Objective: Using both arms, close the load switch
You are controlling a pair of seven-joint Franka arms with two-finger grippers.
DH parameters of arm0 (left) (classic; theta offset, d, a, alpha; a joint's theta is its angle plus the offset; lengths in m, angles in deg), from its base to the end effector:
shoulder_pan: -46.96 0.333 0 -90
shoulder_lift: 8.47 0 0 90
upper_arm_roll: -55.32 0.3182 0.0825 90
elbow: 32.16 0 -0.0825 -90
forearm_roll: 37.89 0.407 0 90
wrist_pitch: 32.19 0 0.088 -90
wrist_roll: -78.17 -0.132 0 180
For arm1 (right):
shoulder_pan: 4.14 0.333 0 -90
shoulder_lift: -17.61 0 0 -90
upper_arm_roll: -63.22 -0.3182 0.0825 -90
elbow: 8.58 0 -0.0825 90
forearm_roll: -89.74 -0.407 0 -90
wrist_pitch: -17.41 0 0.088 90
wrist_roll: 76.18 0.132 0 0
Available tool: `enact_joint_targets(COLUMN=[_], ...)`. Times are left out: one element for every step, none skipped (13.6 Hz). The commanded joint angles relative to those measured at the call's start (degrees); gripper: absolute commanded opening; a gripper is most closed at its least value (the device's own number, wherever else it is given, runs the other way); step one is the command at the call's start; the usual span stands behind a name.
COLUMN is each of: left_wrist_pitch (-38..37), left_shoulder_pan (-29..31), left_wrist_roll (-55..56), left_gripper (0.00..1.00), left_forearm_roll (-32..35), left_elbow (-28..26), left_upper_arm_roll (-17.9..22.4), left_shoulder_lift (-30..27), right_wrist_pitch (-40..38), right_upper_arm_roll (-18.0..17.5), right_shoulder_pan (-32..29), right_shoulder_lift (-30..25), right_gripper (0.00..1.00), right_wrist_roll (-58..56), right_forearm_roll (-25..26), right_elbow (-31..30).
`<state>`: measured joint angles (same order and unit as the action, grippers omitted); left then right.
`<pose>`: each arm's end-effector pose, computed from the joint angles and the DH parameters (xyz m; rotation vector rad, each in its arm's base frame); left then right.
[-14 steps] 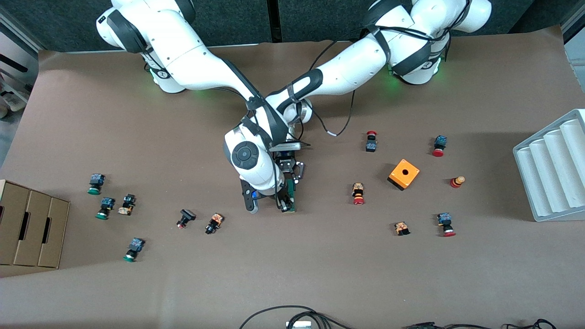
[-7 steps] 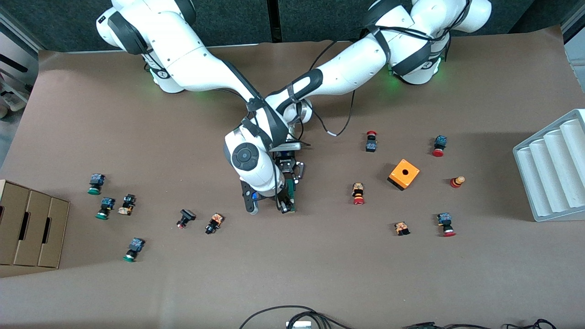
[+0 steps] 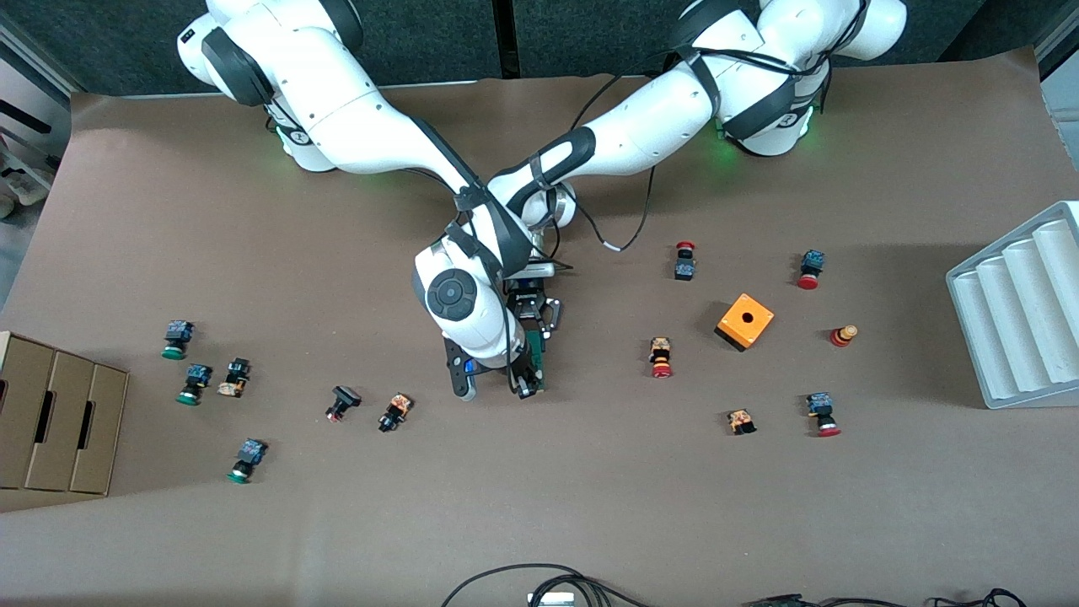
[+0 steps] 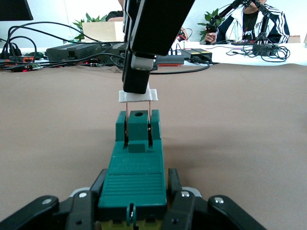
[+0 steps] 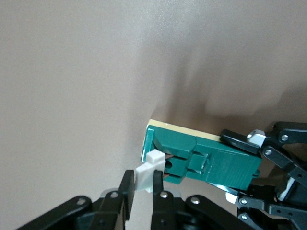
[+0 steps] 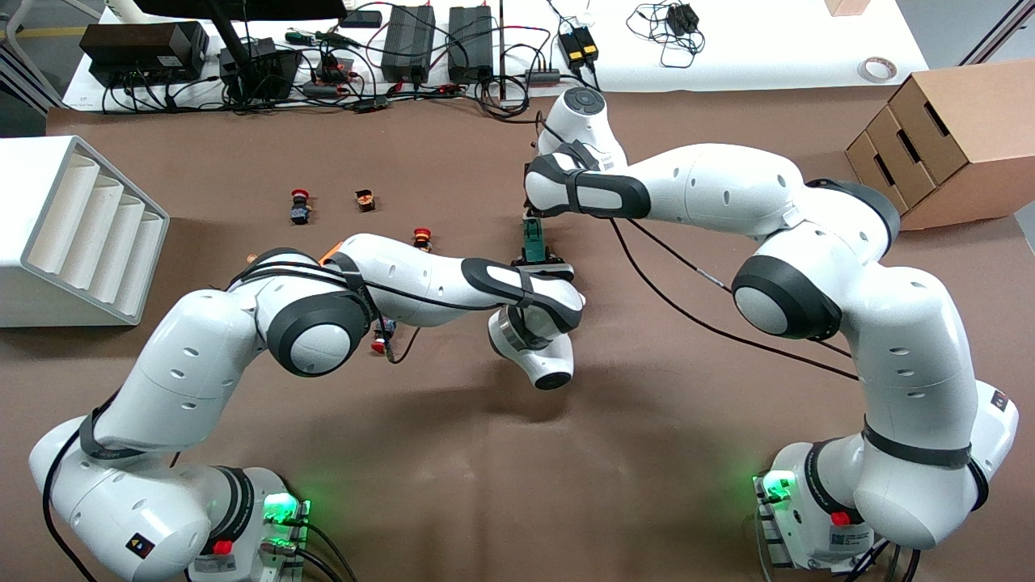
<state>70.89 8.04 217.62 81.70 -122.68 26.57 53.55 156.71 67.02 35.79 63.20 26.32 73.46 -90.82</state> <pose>0.3884 -0.5820 0.0344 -2.5192 -0.0512 -1.8205 0.6134 0.4658 0.2018 -2.2760 1.7860 0.1152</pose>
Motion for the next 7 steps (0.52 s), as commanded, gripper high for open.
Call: enact_joint_targets(left_wrist_pitch=[0.01, 0.01, 0.01, 0.01, 0.01, 0.01, 0.01], left_shoulder_pan=[-1.42, -1.42, -1.42, -1.42, -1.42, -1.42, -1.42], left_wrist_roll=[-0.85, -0.85, -0.85, -0.85, -0.85, -0.85, -0.85], left_gripper=[0.53, 0.54, 0.54, 0.54, 0.54, 0.54, 0.53], left_forearm_roll=[1.17, 1.17, 1.26, 1.17, 1.17, 1.17, 1.17], left_elbow=[2.20, 2.11, 2.11, 2.20, 2.11, 2.11, 2.20], left_upper_arm_roll=[0.09, 0.09, 0.09, 0.09, 0.09, 0.09, 0.09], left_shoulder_lift=[1.62, 1.61, 1.70, 1.70, 1.70, 1.70, 1.70], right_wrist_pitch=[3.44, 3.44, 3.44, 3.44, 3.44, 3.35, 2.91], right_upper_arm_roll=[-0.02, -0.02, -0.02, -0.02, -0.02, -0.02, -0.02], right_shoulder_pan=[-0.82, -0.83, -1.09, -1.09, -1.09, -1.09, -1.09], right_shoulder_lift=[6.17, 6.43, 6.61, 6.61, 6.61, 6.52, 6.35], right_gripper=[0.20, 0.20, 0.20, 0.20, 0.20, 0.20, 0.20], right_wrist_roll=[-0.81, -0.81, -0.81, -0.81, -0.81, -0.81, -0.81], right_forearm_roll=[-0.50, -0.50, -0.50, -0.50, -0.50, -0.50, -0.50], right_elbow=[6.47, 6.91, 7.09, 7.09, 7.09, 7.00, 7.00])
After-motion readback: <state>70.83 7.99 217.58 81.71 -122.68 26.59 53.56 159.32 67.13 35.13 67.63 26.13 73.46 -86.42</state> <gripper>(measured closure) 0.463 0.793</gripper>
